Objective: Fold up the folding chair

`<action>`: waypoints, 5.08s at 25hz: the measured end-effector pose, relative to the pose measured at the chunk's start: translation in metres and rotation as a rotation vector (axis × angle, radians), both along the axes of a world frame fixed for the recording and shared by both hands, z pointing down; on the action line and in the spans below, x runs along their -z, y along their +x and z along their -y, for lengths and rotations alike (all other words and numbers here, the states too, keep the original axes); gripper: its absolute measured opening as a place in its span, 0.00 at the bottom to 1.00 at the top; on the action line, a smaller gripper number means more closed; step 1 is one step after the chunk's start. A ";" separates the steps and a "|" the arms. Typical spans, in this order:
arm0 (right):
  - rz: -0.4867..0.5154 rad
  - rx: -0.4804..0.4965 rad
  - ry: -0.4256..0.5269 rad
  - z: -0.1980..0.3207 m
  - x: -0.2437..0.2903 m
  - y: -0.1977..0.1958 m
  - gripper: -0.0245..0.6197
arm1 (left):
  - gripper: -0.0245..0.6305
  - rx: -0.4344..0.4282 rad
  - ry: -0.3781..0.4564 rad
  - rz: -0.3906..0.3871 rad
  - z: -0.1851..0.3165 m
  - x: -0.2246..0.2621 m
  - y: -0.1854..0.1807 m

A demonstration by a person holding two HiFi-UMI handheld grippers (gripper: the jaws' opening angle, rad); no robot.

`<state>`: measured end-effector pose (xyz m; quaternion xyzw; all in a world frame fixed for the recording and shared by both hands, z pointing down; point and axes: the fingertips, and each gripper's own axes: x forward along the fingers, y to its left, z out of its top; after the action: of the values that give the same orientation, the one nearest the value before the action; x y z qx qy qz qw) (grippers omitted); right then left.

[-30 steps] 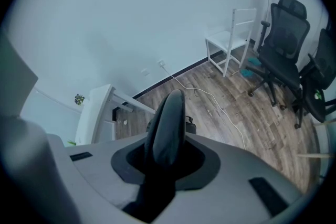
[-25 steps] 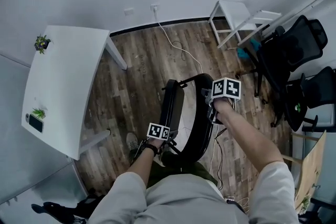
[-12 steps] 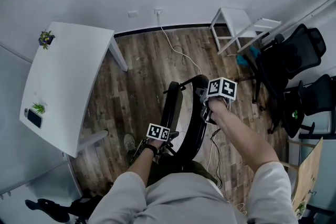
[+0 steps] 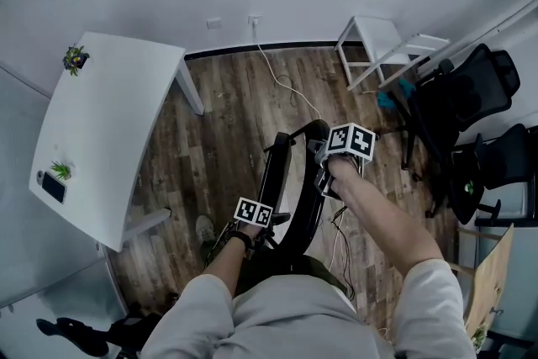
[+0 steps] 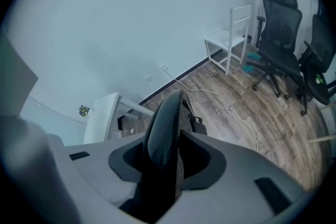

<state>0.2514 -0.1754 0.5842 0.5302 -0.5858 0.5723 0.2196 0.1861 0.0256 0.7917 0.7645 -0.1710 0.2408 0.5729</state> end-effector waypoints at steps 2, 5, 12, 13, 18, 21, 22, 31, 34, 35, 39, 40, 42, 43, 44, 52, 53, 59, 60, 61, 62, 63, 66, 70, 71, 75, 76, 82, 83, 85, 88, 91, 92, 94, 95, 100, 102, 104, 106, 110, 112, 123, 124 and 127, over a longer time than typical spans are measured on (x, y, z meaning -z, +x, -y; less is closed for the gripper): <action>0.002 -0.004 0.000 0.000 0.000 -0.001 0.27 | 0.62 -0.005 -0.005 0.000 0.000 0.000 0.000; 0.008 -0.012 0.001 0.001 0.000 -0.003 0.28 | 0.62 -0.014 -0.008 0.004 0.000 -0.002 0.001; 0.022 -0.028 0.005 0.003 0.001 -0.010 0.30 | 0.62 -0.036 -0.001 0.024 -0.001 -0.005 0.007; 0.024 -0.031 0.005 0.003 0.001 -0.011 0.30 | 0.62 -0.039 -0.004 0.027 -0.001 -0.005 0.007; 0.041 -0.053 0.017 0.007 0.003 -0.022 0.32 | 0.62 -0.061 -0.004 0.076 -0.004 -0.009 0.010; 0.054 -0.066 0.026 0.008 0.005 -0.032 0.33 | 0.62 -0.096 -0.042 0.123 -0.016 -0.014 0.009; 0.055 -0.068 0.028 0.009 0.006 -0.034 0.33 | 0.62 -0.102 -0.047 0.124 -0.017 -0.014 0.008; 0.051 -0.072 0.031 0.013 0.006 -0.043 0.33 | 0.62 -0.126 -0.054 0.133 -0.014 -0.016 0.006; 0.052 -0.073 0.029 0.012 0.005 -0.045 0.33 | 0.62 -0.132 -0.060 0.130 -0.016 -0.016 0.006; 0.052 -0.074 0.029 0.012 0.005 -0.045 0.33 | 0.62 -0.134 -0.062 0.131 -0.017 -0.016 0.006; 0.052 -0.073 0.030 0.011 0.006 -0.043 0.33 | 0.62 -0.144 -0.067 0.136 -0.018 -0.016 0.008; 0.053 -0.074 0.030 0.012 0.006 -0.043 0.33 | 0.62 -0.147 -0.065 0.137 -0.018 -0.016 0.008; 0.061 -0.076 0.031 0.013 0.006 -0.043 0.33 | 0.62 -0.148 -0.062 0.135 -0.016 -0.016 0.009; 0.067 -0.079 0.031 0.013 0.006 -0.043 0.33 | 0.62 -0.149 -0.058 0.131 -0.016 -0.016 0.009; 0.074 -0.083 0.031 0.012 0.006 -0.043 0.33 | 0.62 -0.149 -0.054 0.126 -0.016 -0.017 0.008; 0.077 -0.065 0.028 0.013 0.006 -0.049 0.35 | 0.62 -0.080 -0.035 0.061 0.000 -0.016 -0.005; 0.077 -0.062 0.027 0.013 0.006 -0.050 0.35 | 0.62 -0.088 -0.029 0.070 0.000 -0.016 -0.008; 0.079 -0.055 0.026 0.015 0.005 -0.055 0.34 | 0.62 -0.041 0.001 0.030 0.014 -0.007 -0.012; 0.082 -0.062 0.025 0.015 0.004 -0.056 0.35 | 0.62 -0.044 -0.009 0.039 0.012 -0.008 -0.013; 0.084 -0.070 0.025 0.016 0.004 -0.057 0.36 | 0.62 -0.051 -0.023 0.050 0.009 -0.010 -0.013; 0.084 -0.077 0.025 0.016 0.004 -0.058 0.37 | 0.62 -0.057 -0.034 0.059 0.006 -0.011 -0.013; 0.082 -0.083 0.024 0.016 0.004 -0.059 0.37 | 0.62 -0.061 -0.040 0.067 0.004 -0.012 -0.013; 0.078 -0.085 0.029 0.016 0.004 -0.059 0.37 | 0.62 -0.067 -0.040 0.089 0.003 -0.013 -0.014; 0.129 -0.063 0.026 0.018 0.007 -0.065 0.44 | 0.58 -0.070 -0.037 0.098 0.002 -0.014 -0.017; 0.153 -0.051 0.022 0.018 0.010 -0.068 0.49 | 0.57 -0.069 -0.034 0.104 0.003 -0.015 -0.018; 0.183 0.036 0.013 0.014 0.019 -0.079 0.51 | 0.56 -0.072 -0.037 0.110 0.004 -0.015 -0.022; 0.183 0.061 0.011 0.013 0.021 -0.081 0.51 | 0.56 -0.071 -0.039 0.105 0.004 -0.014 -0.022; 0.160 0.224 0.012 0.008 0.039 -0.085 0.53 | 0.56 -0.070 -0.046 0.101 0.006 -0.016 -0.029; 0.149 0.260 0.012 0.006 0.043 -0.083 0.53 | 0.56 -0.069 -0.049 0.100 0.006 -0.016 -0.031; 0.128 0.347 0.019 0.004 0.051 -0.078 0.53 | 0.56 -0.066 -0.053 0.095 0.006 -0.016 -0.032; 0.087 0.545 0.060 0.005 0.061 -0.075 0.53 | 0.56 -0.048 -0.014 0.077 0.017 -0.015 -0.035; 0.060 0.781 0.122 0.009 0.067 -0.080 0.54 | 0.56 -0.041 0.007 0.080 0.022 -0.016 -0.038; 0.039 0.872 0.154 0.012 0.069 -0.083 0.54 | 0.56 -0.043 0.005 0.081 0.022 -0.017 -0.040; -0.039 1.082 0.233 0.016 0.070 -0.089 0.54 | 0.56 -0.046 -0.004 0.078 0.020 -0.018 -0.042; -0.084 1.202 0.276 0.018 0.070 -0.092 0.54 | 0.56 -0.048 -0.008 0.077 0.019 -0.017 -0.043; -0.252 1.825 0.449 0.006 0.070 -0.102 0.56 | 0.55 -0.072 -0.063 0.103 0.011 -0.017 -0.050; -0.410 2.080 0.448 0.002 0.055 -0.095 0.57 | 0.55 -0.072 -0.064 0.096 0.010 -0.016 -0.050; -0.579 2.321 0.447 0.000 0.032 -0.087 0.58 | 0.54 -0.058 -0.029 0.074 0.018 -0.013 -0.048; -0.698 2.488 0.492 0.000 0.012 -0.085 0.59 | 0.53 -0.046 -0.003 0.068 0.023 -0.012 -0.048; -0.829 2.622 0.642 0.003 -0.014 -0.098 0.59 | 0.53 -0.074 -0.079 0.102 0.009 -0.017 -0.054; -0.840 2.688 0.645 -0.002 -0.026 -0.103 0.59 | 0.52 -0.072 -0.084 0.091 0.009 -0.015 -0.053; -0.871 2.796 0.741 0.000 -0.038 -0.119 0.35 | 0.50 -0.069 -0.103 0.094 0.007 -0.012 -0.052; -0.872 2.797 0.743 0.000 -0.038 -0.118 0.34 | 0.50 -0.068 -0.098 0.086 0.009 -0.013 -0.054; -0.872 2.811 0.753 -0.002 -0.038 -0.113 0.32 | 0.55 -0.053 -0.064 0.052 0.014 -0.014 -0.057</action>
<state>0.1384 -0.1732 0.6224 -0.2953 -0.5992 -0.4701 0.5769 0.1293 0.0112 0.8055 0.7435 -0.1576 0.2811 0.5860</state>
